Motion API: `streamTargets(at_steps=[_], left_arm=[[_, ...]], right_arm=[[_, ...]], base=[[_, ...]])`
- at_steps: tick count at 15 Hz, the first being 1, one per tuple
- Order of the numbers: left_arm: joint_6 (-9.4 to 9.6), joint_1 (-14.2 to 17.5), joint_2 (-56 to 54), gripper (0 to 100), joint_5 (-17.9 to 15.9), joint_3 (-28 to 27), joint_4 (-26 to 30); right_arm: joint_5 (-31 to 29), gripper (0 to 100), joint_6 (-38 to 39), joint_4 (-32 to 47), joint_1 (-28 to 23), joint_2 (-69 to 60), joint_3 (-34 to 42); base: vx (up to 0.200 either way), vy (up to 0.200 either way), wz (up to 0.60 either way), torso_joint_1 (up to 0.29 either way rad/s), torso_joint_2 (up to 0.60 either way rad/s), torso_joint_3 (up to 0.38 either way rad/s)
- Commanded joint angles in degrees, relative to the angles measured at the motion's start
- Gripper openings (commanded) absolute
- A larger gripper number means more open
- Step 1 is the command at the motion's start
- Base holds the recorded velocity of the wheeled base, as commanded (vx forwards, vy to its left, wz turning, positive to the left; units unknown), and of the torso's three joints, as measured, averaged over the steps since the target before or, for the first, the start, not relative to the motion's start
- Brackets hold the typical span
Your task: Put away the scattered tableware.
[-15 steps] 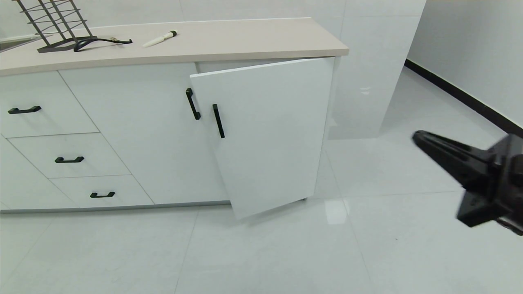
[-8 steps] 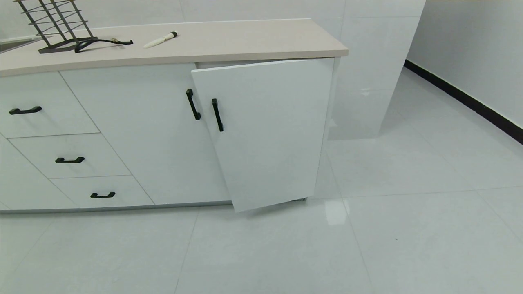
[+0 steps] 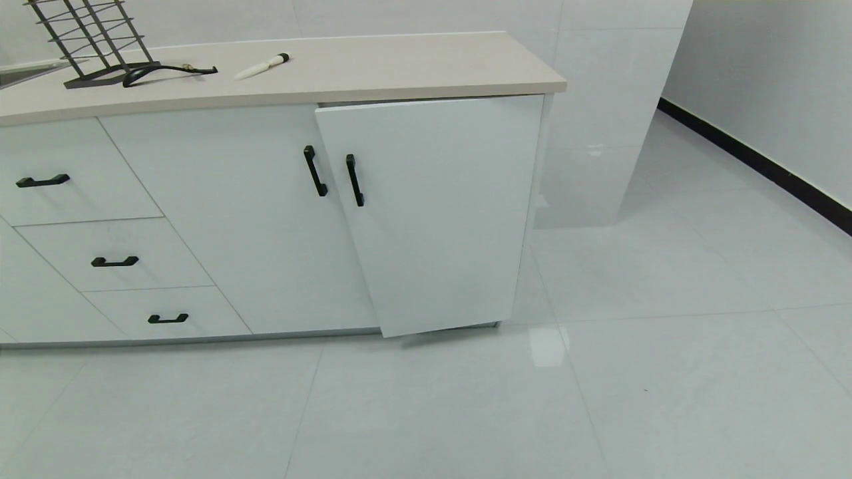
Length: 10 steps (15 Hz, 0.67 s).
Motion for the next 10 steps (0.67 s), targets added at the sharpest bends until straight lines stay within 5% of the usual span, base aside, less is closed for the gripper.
streamTargets(at_steps=[1,3,6,10], left_arm=[[-0.03,-0.1,0.0,100,0.1,0.0,0.0],[0.15,0.1,0.0,100,0.3,0.0,0.0],[0.06,0.1,0.0,100,0.3,0.0,0.0],[0.06,0.1,0.0,100,0.3,0.0,0.0]], right_arm=[[-4.2,0,-0.2,-0.7,-1.1,-3.8,-0.4],[-13.5,0,1.6,-0.6,-1.1,-3.8,0.5],[-13.3,0,5.0,-0.6,-1.1,-3.8,0.5],[-13.4,0,5.6,-0.6,-1.1,-3.8,0.5]], base=[[0.000,0.000,0.00,0.000,0.00,0.000],[0.100,0.000,0.00,0.006,0.00,0.006],[0.200,0.000,0.00,0.004,0.00,0.002],[0.200,0.200,0.00,0.000,0.00,0.002]])
